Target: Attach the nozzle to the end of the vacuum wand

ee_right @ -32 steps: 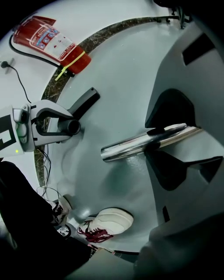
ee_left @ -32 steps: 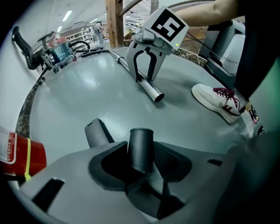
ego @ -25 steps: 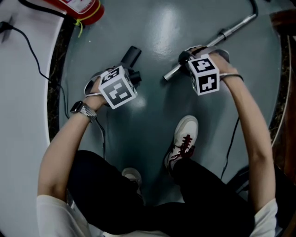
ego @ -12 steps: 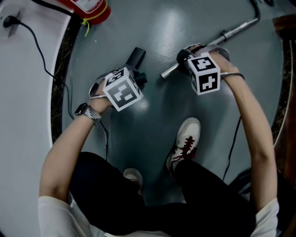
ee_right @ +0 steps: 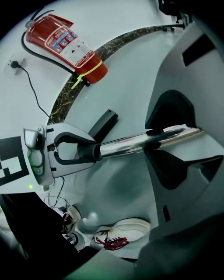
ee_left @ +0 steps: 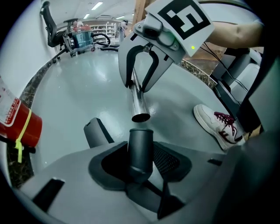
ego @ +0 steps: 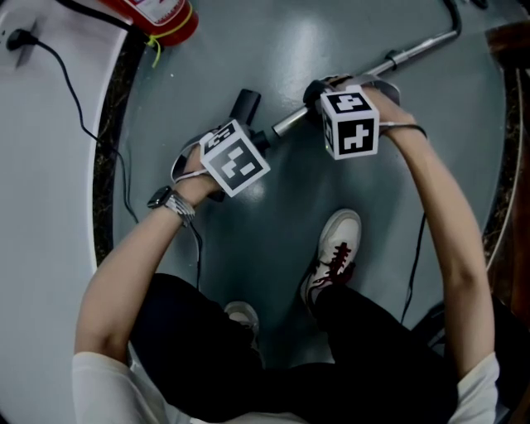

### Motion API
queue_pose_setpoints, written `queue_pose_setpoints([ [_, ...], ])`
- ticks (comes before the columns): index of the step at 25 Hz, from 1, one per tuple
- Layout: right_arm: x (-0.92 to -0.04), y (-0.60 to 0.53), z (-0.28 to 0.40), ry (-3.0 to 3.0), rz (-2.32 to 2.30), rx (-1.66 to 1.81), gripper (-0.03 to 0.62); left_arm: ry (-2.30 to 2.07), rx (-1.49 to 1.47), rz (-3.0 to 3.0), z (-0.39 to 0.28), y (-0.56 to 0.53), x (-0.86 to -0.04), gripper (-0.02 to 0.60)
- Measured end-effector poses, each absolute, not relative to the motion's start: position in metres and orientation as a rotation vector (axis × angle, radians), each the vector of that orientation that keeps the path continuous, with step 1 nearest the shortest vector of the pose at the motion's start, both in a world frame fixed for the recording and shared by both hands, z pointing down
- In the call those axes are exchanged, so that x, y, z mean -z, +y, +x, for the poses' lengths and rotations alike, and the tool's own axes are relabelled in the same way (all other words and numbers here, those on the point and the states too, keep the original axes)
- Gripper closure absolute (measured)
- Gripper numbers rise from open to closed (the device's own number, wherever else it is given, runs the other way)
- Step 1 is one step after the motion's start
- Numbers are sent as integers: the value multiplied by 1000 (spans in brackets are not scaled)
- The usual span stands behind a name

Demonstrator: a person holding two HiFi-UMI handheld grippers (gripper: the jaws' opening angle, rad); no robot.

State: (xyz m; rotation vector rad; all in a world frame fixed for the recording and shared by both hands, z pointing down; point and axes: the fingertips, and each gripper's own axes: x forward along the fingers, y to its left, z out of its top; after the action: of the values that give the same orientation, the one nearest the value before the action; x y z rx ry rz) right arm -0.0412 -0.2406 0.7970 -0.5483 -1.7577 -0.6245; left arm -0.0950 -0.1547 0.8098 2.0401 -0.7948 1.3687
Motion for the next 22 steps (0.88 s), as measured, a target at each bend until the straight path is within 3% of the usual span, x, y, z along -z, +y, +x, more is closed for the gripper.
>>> queue_pose_setpoints([
  [22, -796, -236, -50, -1750, -552, 659, 437, -849, -1173, 2016, -88, -163, -799, 403],
])
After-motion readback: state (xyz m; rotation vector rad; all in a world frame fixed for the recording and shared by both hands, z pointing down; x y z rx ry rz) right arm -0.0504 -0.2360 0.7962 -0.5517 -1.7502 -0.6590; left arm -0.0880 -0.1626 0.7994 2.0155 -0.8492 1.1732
